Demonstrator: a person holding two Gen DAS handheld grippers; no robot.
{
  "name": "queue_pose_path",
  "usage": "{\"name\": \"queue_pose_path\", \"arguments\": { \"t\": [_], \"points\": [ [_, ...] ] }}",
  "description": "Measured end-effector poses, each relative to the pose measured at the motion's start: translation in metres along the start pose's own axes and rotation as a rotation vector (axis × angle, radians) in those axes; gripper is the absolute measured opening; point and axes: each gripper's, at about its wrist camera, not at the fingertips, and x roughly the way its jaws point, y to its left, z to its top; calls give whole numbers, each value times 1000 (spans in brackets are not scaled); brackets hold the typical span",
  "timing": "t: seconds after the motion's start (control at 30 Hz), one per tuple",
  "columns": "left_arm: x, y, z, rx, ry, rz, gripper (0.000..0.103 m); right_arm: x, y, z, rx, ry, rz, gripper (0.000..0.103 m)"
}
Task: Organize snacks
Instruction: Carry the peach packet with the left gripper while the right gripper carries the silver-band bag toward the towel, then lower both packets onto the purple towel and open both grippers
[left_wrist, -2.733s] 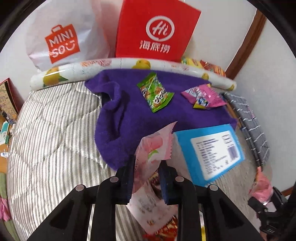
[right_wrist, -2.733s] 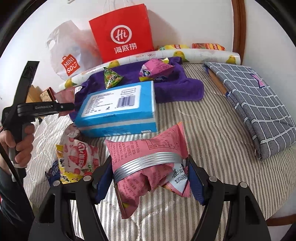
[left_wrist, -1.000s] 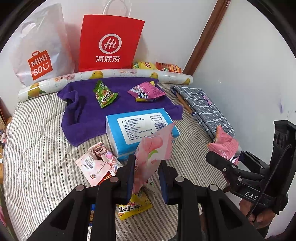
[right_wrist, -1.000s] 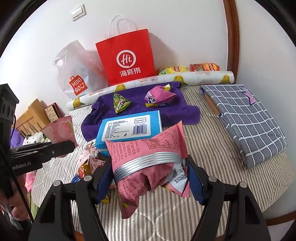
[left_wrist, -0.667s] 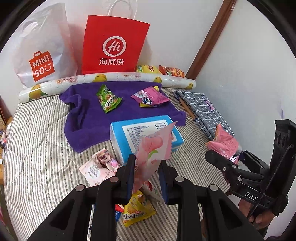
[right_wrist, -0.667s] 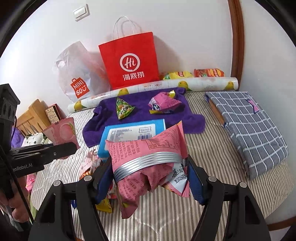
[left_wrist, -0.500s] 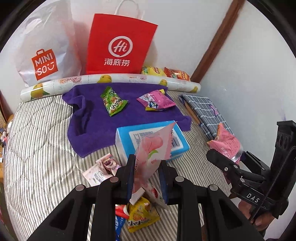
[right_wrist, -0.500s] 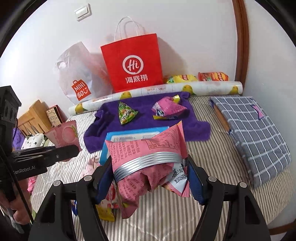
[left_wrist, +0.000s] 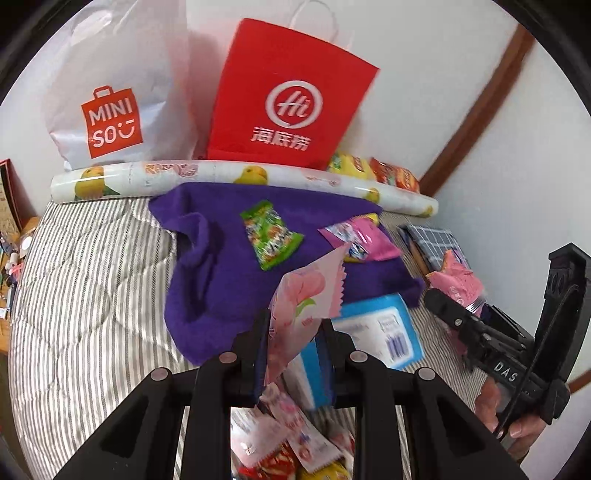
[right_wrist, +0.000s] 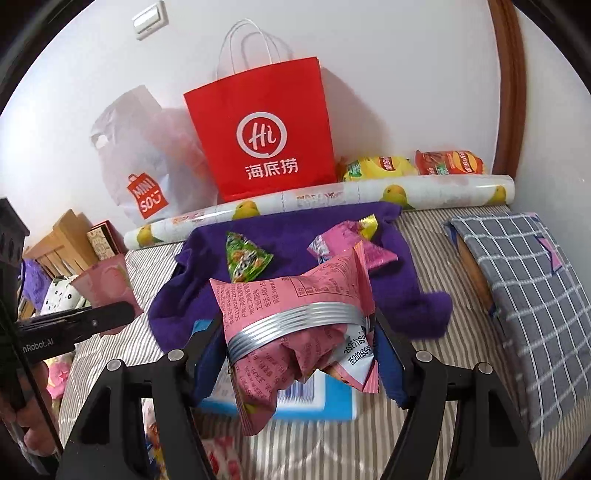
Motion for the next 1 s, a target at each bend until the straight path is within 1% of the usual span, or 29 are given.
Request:
{"name": "queue_pose_path", "arguments": {
  "t": [0.17, 0.37, 0.53, 0.67, 0.77, 0.87, 1.0],
  "points": [
    [25, 12, 15, -39, 13, 24, 23, 31, -7, 23, -9, 16, 18, 71],
    [55, 23, 31, -44, 22, 76, 23, 74, -15, 45, -8, 56, 43, 71],
    [83, 35, 36, -67, 41, 101, 23, 113, -19, 47, -6, 133, 52, 71],
    [103, 39, 34, -70, 56, 130, 23, 129, -21, 41, -13, 153, 38, 71],
    [114, 40, 30, -64, 74, 167, 23, 133, -24, 39, -24, 164, 35, 71],
    [122, 39, 25, -62, 94, 171, 23, 135, -27, 39, -19, 167, 29, 71],
    [119, 39, 25, -60, 74, 173, 23, 134, -27, 37, -29, 168, 17, 71]
  ]
}}
